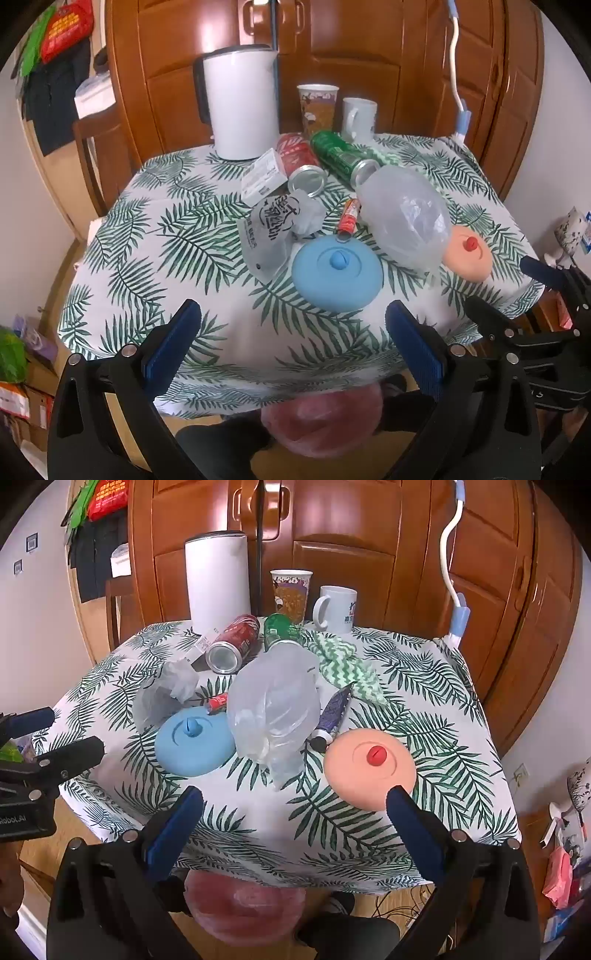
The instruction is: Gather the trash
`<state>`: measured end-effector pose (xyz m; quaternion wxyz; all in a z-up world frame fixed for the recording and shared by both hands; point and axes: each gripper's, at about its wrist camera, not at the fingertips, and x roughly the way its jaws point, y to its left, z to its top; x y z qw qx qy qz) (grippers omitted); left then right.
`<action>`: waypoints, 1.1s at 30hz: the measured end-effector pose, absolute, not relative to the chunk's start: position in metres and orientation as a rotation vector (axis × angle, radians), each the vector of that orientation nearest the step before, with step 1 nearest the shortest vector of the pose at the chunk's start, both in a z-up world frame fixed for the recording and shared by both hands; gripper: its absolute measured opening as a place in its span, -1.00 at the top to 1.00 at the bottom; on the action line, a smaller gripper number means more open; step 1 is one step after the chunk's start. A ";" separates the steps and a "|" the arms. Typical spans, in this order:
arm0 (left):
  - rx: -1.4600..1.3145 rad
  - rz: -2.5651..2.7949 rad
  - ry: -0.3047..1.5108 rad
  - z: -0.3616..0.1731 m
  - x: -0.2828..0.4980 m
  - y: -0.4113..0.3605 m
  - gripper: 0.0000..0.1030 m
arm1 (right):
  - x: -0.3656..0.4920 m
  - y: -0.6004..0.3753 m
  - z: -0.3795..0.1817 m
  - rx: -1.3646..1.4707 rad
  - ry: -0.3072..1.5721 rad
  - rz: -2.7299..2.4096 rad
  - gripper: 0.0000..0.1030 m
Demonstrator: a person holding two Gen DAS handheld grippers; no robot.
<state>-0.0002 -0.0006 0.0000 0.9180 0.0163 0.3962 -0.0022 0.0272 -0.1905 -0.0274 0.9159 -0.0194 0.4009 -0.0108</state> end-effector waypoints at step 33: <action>0.057 0.002 0.818 -0.005 0.001 0.000 -0.89 | 0.026 -0.193 -0.029 -0.069 0.815 -0.007 -0.91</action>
